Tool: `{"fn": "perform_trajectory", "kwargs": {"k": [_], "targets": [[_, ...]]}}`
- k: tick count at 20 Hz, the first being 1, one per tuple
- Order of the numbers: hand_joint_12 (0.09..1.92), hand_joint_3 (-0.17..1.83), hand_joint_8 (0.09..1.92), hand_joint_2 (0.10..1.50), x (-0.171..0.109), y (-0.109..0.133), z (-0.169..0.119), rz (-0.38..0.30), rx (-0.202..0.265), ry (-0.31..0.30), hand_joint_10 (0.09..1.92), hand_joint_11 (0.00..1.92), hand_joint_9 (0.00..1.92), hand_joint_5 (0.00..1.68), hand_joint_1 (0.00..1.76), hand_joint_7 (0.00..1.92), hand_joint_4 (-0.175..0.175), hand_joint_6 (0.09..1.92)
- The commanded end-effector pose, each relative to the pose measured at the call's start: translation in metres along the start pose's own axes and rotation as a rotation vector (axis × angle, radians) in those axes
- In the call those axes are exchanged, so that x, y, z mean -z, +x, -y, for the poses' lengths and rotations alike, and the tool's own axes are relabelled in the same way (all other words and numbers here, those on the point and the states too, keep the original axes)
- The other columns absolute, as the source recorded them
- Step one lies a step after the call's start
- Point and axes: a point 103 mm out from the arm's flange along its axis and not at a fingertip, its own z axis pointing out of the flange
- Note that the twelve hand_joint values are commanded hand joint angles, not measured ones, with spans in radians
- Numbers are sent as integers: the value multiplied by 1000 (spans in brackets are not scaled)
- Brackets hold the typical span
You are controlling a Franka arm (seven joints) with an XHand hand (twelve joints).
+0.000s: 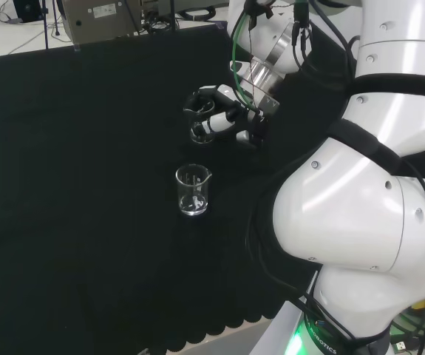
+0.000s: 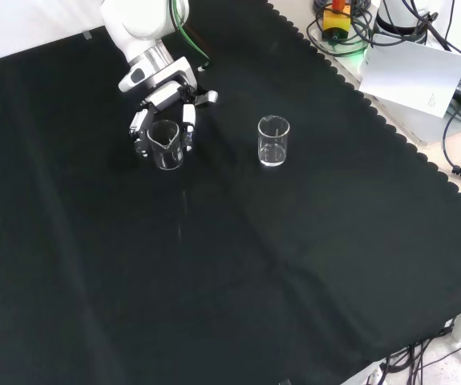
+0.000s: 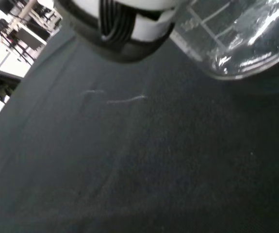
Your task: Place the beaker back on the table.
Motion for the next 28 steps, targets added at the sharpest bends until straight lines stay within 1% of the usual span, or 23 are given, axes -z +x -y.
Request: {"fn": "perform_trajectory", "kwargs": {"k": [1, 5, 7, 11, 14, 18, 21, 25, 28], "targets": [[1316, -175, 627, 934, 6, 1, 13, 65, -31, 46, 87, 246, 788, 392, 1062, 395, -5, 474], [1328, -175, 627, 929, 14, 6, 21, 82, -43, 48, 87, 213, 765, 395, 1046, 375, -8, 409], [1343, -175, 621, 918, 20, 11, 26, 92, -40, 41, 87, 182, 718, 383, 1029, 327, -10, 352], [1395, -175, 600, 902, 39, 28, 37, 131, -36, 28, 87, 43, 550, 324, 978, 170, -5, 204], [1404, -175, 588, 899, 59, 44, 48, 148, -41, 4, 87, 4, 499, 301, 947, 122, -2, 162], [1398, -175, 587, 902, 91, 71, 71, 181, -45, -33, 87, 0, 482, 303, 919, 105, -1, 113], [1399, -175, 590, 904, 109, 92, 92, 196, -70, -53, 87, 0, 485, 307, 904, 106, -1, 93], [1427, -175, 596, 911, 126, 119, 122, 229, -98, -65, 87, 0, 506, 301, 860, 109, -6, 87], [1450, -175, 604, 916, 134, 137, 144, 246, -109, -80, 87, 0, 514, 299, 836, 113, -8, 87]]}}
